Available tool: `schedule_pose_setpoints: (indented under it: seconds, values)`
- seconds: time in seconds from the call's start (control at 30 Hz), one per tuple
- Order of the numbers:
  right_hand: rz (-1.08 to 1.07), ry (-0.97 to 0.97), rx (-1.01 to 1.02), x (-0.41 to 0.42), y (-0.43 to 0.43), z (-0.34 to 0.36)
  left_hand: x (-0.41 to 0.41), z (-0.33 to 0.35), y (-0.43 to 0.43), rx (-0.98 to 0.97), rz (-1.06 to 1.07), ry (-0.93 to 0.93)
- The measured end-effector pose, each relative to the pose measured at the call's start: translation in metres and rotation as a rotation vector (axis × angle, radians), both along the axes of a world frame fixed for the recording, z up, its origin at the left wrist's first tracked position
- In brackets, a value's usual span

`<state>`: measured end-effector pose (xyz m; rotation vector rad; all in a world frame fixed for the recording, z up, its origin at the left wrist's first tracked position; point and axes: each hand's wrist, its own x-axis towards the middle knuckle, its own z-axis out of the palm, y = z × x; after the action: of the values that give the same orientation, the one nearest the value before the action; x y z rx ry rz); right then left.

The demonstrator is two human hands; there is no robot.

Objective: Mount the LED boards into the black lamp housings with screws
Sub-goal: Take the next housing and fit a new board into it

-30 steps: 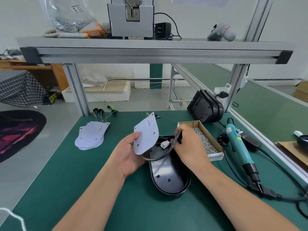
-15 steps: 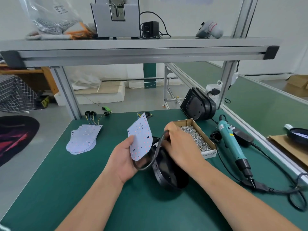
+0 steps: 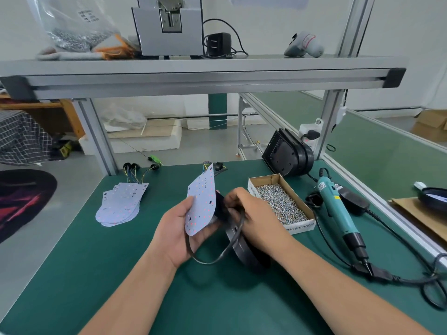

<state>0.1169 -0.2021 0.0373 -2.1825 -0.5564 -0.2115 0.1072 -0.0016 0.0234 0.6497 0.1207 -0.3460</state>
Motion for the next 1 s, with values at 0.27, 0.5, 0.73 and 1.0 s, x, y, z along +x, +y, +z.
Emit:
schedule_pose_setpoints:
  seconds: [0.27, 0.5, 0.73, 1.0]
  values:
    - [-0.008, 0.122, 0.126, 0.001, 0.001, 0.001, -0.006, 0.004, -0.006, 0.121, -0.091, -0.035]
    - [0.105, -0.008, -0.115, 0.002, -0.022, 0.006, -0.006, 0.006, -0.004, 0.265, -0.061, -0.044]
    - [0.016, -0.131, -0.066, 0.005, -0.029, 0.005, -0.005, 0.011, -0.001, 0.216, 0.030, -0.045]
    - [0.173, -0.092, -0.342, 0.002, -0.030, 0.013, -0.007, 0.010, -0.008, 0.292, -0.001, -0.026]
